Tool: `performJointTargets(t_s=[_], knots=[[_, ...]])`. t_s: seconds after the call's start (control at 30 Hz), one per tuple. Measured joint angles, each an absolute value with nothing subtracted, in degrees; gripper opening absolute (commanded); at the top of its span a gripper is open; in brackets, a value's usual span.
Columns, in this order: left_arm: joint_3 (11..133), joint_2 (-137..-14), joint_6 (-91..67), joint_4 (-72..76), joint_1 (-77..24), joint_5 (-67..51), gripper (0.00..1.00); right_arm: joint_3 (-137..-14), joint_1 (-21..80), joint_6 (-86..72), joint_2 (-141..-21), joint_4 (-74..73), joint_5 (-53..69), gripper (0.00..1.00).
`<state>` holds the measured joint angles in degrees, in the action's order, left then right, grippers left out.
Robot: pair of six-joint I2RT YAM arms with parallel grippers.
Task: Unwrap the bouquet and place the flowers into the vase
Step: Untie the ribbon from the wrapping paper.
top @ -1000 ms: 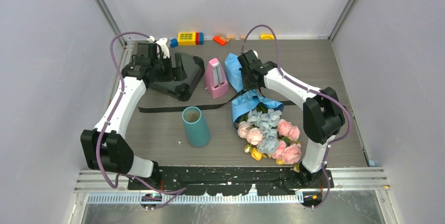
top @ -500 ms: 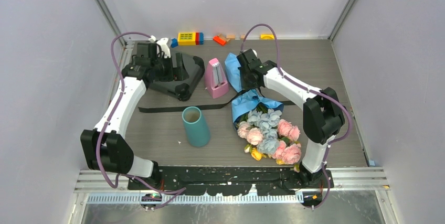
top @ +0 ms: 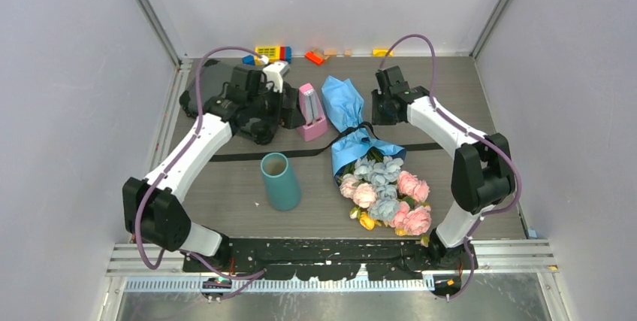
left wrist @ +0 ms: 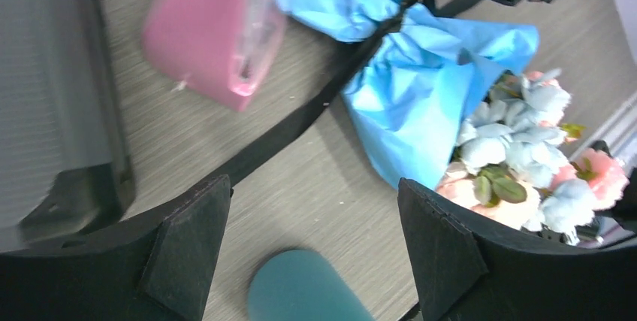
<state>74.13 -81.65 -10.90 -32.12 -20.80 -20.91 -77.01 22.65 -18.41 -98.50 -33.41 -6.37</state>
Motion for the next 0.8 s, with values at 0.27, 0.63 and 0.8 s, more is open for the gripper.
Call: performJointTargets(t_s=[0.27, 0.63, 0.8], knots=[[78.26, -89.71, -16.12, -26.28, -30.0, -22.57, 0.8, -73.71, 20.82, -16.12, -97.12, -30.57, 1.8, 0.32], [82.5, -102.63, -22.57, -19.88, -32.97, -24.21, 0.79, -73.69, 20.88, -14.87, -97.12, -26.81, 9.15, 0.35], [84.49, -105.75, -22.76, -18.59, -33.61, -24.71, 0.79, -73.67, 20.88, -14.87, -97.12, -26.59, 8.88, 0.36]])
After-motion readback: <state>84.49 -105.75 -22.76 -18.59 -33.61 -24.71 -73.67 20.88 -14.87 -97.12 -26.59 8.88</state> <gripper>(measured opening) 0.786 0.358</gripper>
